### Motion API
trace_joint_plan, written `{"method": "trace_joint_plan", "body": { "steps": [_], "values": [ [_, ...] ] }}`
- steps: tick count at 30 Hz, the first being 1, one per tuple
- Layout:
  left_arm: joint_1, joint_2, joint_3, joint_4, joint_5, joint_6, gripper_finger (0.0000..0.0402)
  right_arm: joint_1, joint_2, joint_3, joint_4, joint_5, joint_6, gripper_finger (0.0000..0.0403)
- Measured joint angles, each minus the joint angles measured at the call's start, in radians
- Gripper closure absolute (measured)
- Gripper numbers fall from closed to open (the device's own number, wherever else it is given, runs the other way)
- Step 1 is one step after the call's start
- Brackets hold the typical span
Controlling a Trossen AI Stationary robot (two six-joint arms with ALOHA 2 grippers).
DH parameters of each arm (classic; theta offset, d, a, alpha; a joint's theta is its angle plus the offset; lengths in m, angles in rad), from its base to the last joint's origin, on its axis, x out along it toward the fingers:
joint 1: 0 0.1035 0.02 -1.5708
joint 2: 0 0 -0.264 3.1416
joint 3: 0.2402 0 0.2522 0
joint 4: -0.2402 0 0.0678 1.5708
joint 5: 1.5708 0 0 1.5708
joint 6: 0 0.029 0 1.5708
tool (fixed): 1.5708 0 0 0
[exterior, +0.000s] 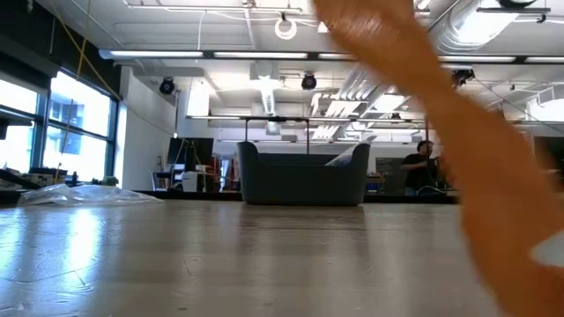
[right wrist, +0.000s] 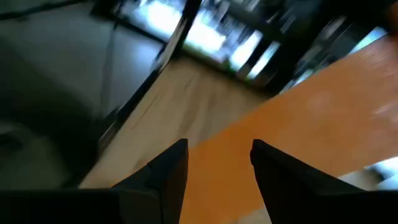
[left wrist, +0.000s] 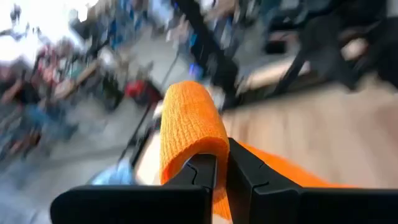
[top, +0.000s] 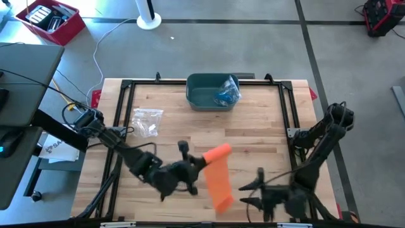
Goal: Roll bandage
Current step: Roll the orange bandage
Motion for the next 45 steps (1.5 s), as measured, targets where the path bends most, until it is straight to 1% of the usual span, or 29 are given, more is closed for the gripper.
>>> {"method": "trace_joint_plan", "body": {
  "steps": [3, 5, 8, 11, 13, 15, 18, 24, 26, 30, 34, 36, 38, 41, 43, 45],
  "values": [
    [0.037, 0.0, 0.0, -0.177, -0.02, -0.118, 0.0392, -0.079, 0.0, -0.008, -0.132, -0.19, 0.199, 0.0231],
    [0.052, 0.0, 0.0, -0.272, -0.078, -0.164, 0.0392, -0.123, 0.0, -0.028, -0.148, -0.273, 0.253, 0.0231],
    [0.064, 0.0, 0.0, -0.418, -0.18, -0.236, 0.0392, -0.175, 0.016, -0.068, -0.089, -0.384, 0.231, 0.0231],
    [0.076, 0.0, 0.0, -0.59, -0.24, -0.363, 0.0392, -0.218, 0.046, -0.105, 0.019, -0.515, 0.176, 0.0231],
    [0.081, 0.0, -0.009, -0.688, -0.26, -0.462, 0.0392, -0.238, 0.078, -0.115, 0.063, -0.555, 0.162, 0.0231],
    [0.083, -0.001, -0.043, -0.737, -0.291, -0.53, 0.0392, -0.26, 0.113, -0.115, 0.073, -0.559, 0.149, 0.0231],
    [0.083, -0.006, -0.117, -0.755, -0.33, -0.608, 0.0392, -0.296, 0.172, -0.114, 0.084, -0.558, 0.111, 0.0231],
    [0.094, -0.03, -0.281, -0.751, -0.317, -0.794, 0.0392, -0.404, 0.266, -0.114, 0.13, -0.602, 0.058, 0.0231],
    [0.094, -0.033, -0.318, -0.752, -0.318, -0.854, 0.0392, -0.448, 0.286, -0.114, 0.133, -0.641, 0.038, 0.0231],
    [0.092, -0.033, -0.369, -0.742, -0.302, -0.926, 0.0392, -0.533, 0.332, -0.113, 0.163, -0.768, -0.008, 0.0231],
    [0.088, -0.033, -0.398, -0.739, -0.282, -0.977, 0.0392, -0.586, 0.386, -0.113, 0.206, -0.818, -0.054, 0.0238],
    [0.084, -0.033, -0.411, -0.718, -0.282, -0.982, 0.0392, -0.604, 0.404, -0.113, 0.215, -0.823, -0.066, 0.0253],
    [0.079, -0.033, -0.425, -0.695, -0.28, -0.982, 0.0392, -0.617, 0.417, -0.111, 0.211, -0.836, -0.063, 0.0281],
    [0.078, -0.033, -0.44, -0.692, -0.279, -1.01, 0.0392, -0.625, 0.428, -0.109, 0.203, -0.876, -0.061, 0.0342],
    [0.078, -0.033, -0.451, -0.694, -0.272, -1.032, 0.0392, -0.626, 0.431, -0.109, 0.203, -0.913, -0.03, 0.0383],
    [0.078, -0.033, -0.454, -0.695, -0.258, -1.042, 0.0392, -0.61, 0.431, -0.109, 0.201, -0.94, 0.016, 0.0393]
  ]
}}
